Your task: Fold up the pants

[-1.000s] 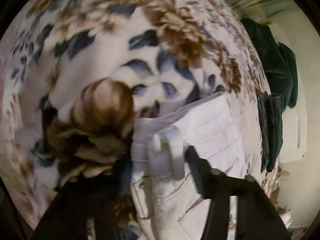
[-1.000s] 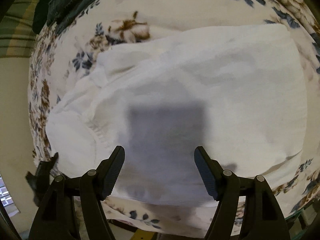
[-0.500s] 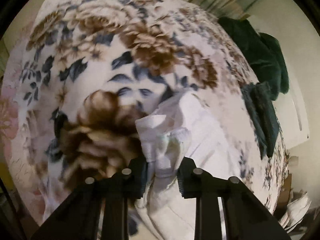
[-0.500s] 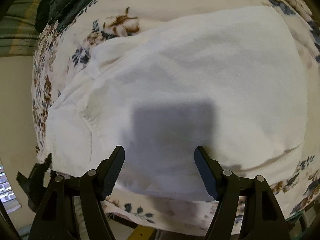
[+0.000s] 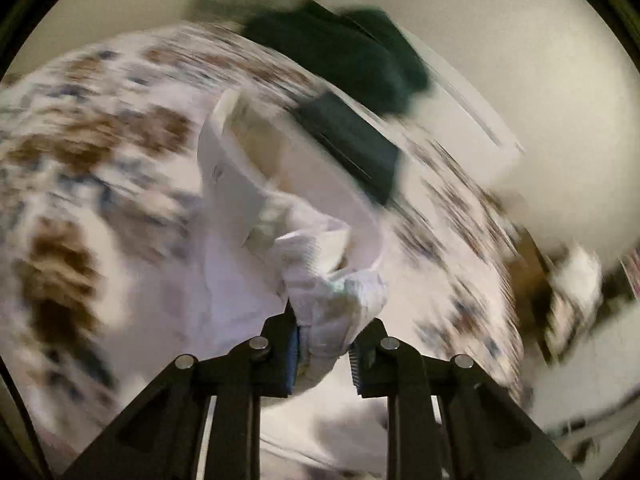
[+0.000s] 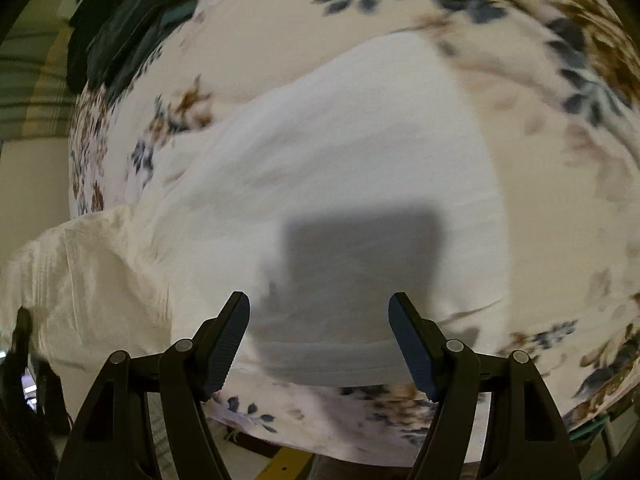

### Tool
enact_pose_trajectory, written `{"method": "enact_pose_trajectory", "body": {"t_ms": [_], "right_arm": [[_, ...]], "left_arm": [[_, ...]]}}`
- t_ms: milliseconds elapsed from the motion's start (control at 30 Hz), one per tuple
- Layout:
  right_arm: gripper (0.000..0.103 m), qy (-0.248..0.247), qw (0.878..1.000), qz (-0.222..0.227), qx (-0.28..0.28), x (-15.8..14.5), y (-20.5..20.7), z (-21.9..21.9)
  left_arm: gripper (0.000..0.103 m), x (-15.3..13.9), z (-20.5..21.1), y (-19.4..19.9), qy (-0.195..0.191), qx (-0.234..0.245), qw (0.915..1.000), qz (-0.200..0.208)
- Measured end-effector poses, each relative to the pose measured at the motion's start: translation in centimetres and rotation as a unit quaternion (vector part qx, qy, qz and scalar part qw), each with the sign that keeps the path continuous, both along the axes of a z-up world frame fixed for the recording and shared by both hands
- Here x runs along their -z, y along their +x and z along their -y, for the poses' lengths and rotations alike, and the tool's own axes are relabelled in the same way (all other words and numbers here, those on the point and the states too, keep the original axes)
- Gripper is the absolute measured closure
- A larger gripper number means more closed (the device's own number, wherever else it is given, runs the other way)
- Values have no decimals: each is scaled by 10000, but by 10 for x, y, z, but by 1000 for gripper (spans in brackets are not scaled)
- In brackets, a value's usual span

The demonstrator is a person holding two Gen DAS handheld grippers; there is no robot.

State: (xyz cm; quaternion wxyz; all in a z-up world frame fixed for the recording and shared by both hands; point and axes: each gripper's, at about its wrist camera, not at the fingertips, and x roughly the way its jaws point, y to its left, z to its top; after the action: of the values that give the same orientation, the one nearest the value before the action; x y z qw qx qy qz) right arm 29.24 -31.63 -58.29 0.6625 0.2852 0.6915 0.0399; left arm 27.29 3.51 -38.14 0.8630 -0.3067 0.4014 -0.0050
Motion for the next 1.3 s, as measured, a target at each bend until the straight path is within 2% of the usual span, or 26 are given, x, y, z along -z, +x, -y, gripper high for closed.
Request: {"method": "enact_pose_trajectory", "body": {"t_ms": [100,167,267,367,467,567,600,633,667,733,833,967,1033,1100,1133,1167,1200,1267,1300], "right_arm": [[29,-140,9998,40,152,-4,-2,31],[29,-226,9995,36,201,-4,-4,48],[29,-352,9992,49,208,-4,-5,72],[28,-263,9995,108,151,-6,-3,86],[28,89,9997,236,44,-11,3,90],[17,590,9970,458,-205,-16,12,81],[17,731,9958,497,-259,-17,15,75],[17,935,9937,528,-313,-16,18,68],[17,1119,9916,548,-340,-15,21,63],[14,1437,9873,560,-375,-9,26,51],[13,1879,9799,574,-350,7,31,32],[12,1890,9805,333,-420,40,41,13],[9,2043,9774,249,-490,50,43,-2],[9,1877,9803,288,-549,51,46,-15],[11,1669,9833,385,-609,47,47,-24],[51,1574,9841,498,-657,44,47,-29],[73,1503,9838,567,-793,38,47,-35],[86,1263,9855,691,-900,17,42,-36],[89,1190,9857,793,-894,3,38,-30]], "left_arm": [[86,25,65,8,-28,675,9973,-294],[87,56,107,14,52,1072,9917,-703],[87,104,140,20,198,1374,9810,-1358],[84,128,148,26,327,1441,9742,-1708],[82,115,152,34,528,1598,9671,-1907],[70,86,145,27,684,1502,9671,-1934],[52,77,140,25,720,1424,9683,-1923],[16,68,133,20,870,1294,9694,-1897],[5,58,125,16,1025,1160,9702,-1863],[3,44,107,11,1146,981,9729,-1751],[3,41,80,7,1389,760,9698,-1853],[3,57,42,5,1806,410,9592,-2135],[3,63,22,4,1825,168,9566,-2268],[3,65,6,3,1863,-43,9548,-2318],[3,67,0,2,1871,-130,9543,-2326],[3,67,-5,2,1890,-200,9536,-2336],[3,66,-9,2,1880,-248,9535,-2341],[3,61,-13,3,1905,-282,9541,-2294],[3,58,-15,4,1909,-275,9547,-2268]]}}
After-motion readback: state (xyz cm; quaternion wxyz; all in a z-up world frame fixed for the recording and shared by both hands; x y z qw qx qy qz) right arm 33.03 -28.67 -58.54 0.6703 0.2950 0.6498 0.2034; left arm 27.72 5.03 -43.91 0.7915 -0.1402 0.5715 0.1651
